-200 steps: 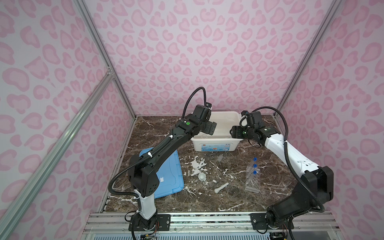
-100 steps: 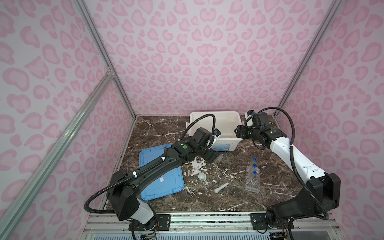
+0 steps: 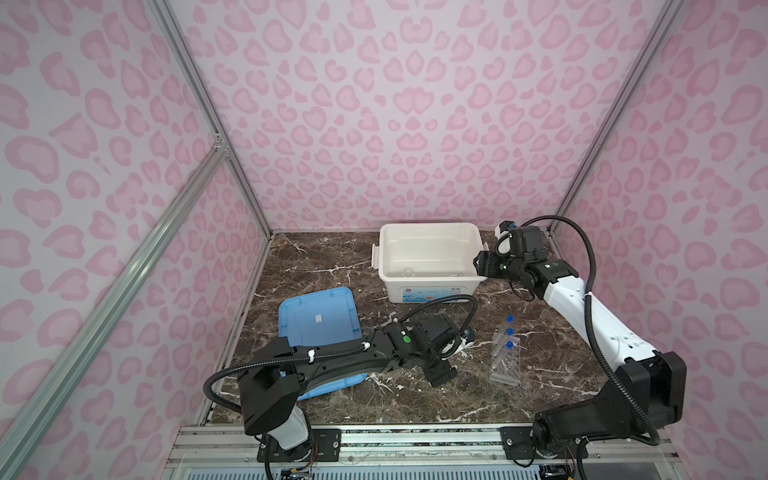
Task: Organize the chemistry lab equipment
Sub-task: 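Move the left gripper down over the white pestle on the table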
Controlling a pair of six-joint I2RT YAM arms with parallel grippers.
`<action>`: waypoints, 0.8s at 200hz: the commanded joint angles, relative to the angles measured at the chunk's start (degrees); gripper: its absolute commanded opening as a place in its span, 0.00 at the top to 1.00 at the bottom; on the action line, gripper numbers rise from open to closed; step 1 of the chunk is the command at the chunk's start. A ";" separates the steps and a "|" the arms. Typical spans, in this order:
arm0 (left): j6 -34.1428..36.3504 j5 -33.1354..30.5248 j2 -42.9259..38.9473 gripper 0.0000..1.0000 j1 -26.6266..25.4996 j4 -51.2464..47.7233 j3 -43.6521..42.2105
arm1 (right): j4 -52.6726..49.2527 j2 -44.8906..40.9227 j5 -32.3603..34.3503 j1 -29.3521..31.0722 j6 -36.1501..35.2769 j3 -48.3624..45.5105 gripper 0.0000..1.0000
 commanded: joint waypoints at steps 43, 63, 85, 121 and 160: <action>0.71 1.14 8.11 0.39 -0.69 -3.24 3.68 | 0.85 -0.80 0.54 -0.63 -0.65 -1.32 0.22; 0.87 1.39 9.79 0.44 -0.69 -3.75 4.33 | 1.00 -0.76 0.37 -0.66 -0.51 -1.43 0.22; 1.02 1.92 11.20 0.48 -0.69 -4.57 4.99 | 1.02 -0.74 0.27 -0.79 -0.47 -1.56 0.22; 1.20 3.14 12.72 0.54 -0.65 -5.47 5.31 | 1.11 -0.76 0.20 -0.92 -0.51 -1.66 0.22; 1.42 3.82 14.18 0.59 -0.69 -6.34 5.68 | 1.55 -0.65 -0.05 -0.94 -0.14 -2.00 0.22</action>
